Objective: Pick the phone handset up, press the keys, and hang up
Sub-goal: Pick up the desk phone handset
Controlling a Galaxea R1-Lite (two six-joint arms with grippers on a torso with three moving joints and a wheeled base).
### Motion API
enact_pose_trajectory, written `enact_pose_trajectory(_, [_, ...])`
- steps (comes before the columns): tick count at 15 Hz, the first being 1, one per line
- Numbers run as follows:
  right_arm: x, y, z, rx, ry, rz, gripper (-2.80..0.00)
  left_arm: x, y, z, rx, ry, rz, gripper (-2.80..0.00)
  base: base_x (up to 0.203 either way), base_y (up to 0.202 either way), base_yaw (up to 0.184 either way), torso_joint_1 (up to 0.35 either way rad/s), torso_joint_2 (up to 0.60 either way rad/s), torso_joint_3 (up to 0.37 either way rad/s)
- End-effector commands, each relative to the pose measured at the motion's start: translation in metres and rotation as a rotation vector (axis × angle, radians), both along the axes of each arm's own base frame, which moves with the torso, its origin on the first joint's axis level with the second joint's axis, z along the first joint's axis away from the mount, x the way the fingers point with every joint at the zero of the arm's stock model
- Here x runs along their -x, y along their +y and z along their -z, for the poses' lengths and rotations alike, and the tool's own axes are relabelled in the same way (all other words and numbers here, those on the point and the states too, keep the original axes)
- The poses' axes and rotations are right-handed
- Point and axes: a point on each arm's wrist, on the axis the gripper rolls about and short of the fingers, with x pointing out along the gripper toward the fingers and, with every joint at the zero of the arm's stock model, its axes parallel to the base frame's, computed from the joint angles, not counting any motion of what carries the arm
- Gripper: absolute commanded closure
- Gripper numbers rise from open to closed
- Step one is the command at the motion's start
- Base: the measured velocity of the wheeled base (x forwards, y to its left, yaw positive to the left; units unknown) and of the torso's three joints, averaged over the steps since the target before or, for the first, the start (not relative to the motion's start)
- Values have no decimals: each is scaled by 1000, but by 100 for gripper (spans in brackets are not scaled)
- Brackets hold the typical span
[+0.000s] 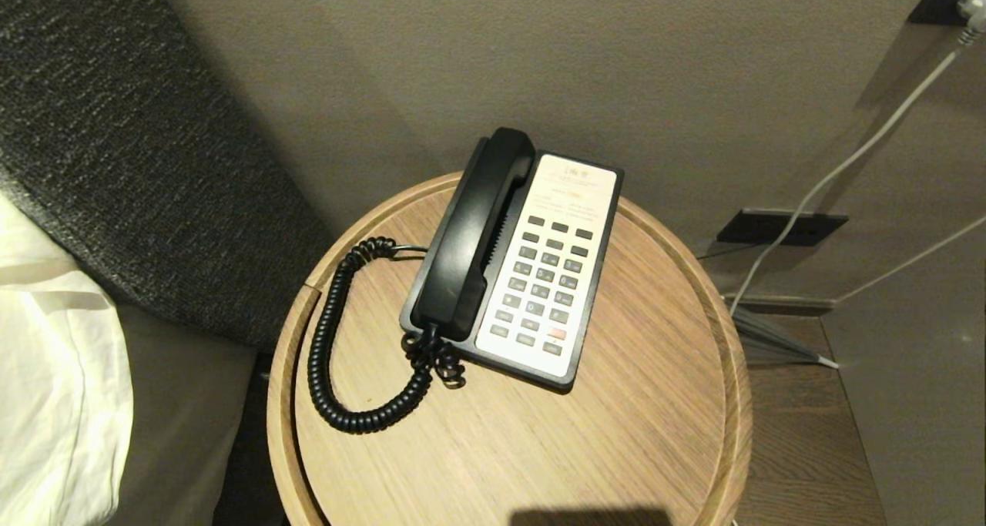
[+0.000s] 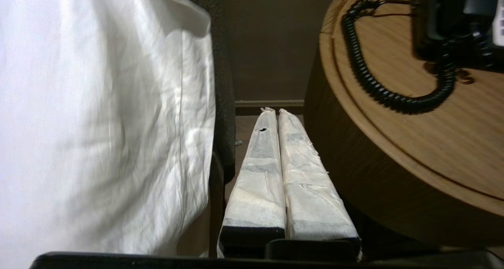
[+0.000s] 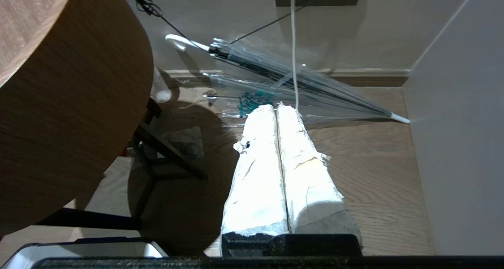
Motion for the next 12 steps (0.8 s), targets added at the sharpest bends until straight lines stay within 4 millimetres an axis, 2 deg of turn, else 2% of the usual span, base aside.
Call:
enact_pose_trajectory(1, [-2,0,5,-1,20,0,0,-27,-1,-57,-20,164,45,0,0,0,0,0,0,0])
enact_pose_trajectory(4, [-2,0,5,-1,20,0,0,-96,-3,-110,-36,326,146,0,0,0,0,0,0,0])
enact_pose_trajectory(6, [-2,0,5,-1,20,0,0,-147,-5,-144,-42,364,196,0,0,0,0,0,0,0])
enact_pose_trajectory(7, [-2,0,5,-1,20,0,0,-165,-8,-167,-50,354,228,0,0,0,0,0,0,0])
enact_pose_trajectory(9, [-2,0,5,-1,20,0,0,-195,-20,-193,-56,403,294,0,0,0,0,0,0,0])
enact_pose_trajectory(10, [-2,0,5,-1,20,0,0,-206,-34,-199,-58,454,352,0,0,0,0,0,0,0])
enact_pose_trajectory(12, [-2,0,5,-1,20,0,0,-213,-66,-202,-64,554,472,0,0,0,0,0,0,0])
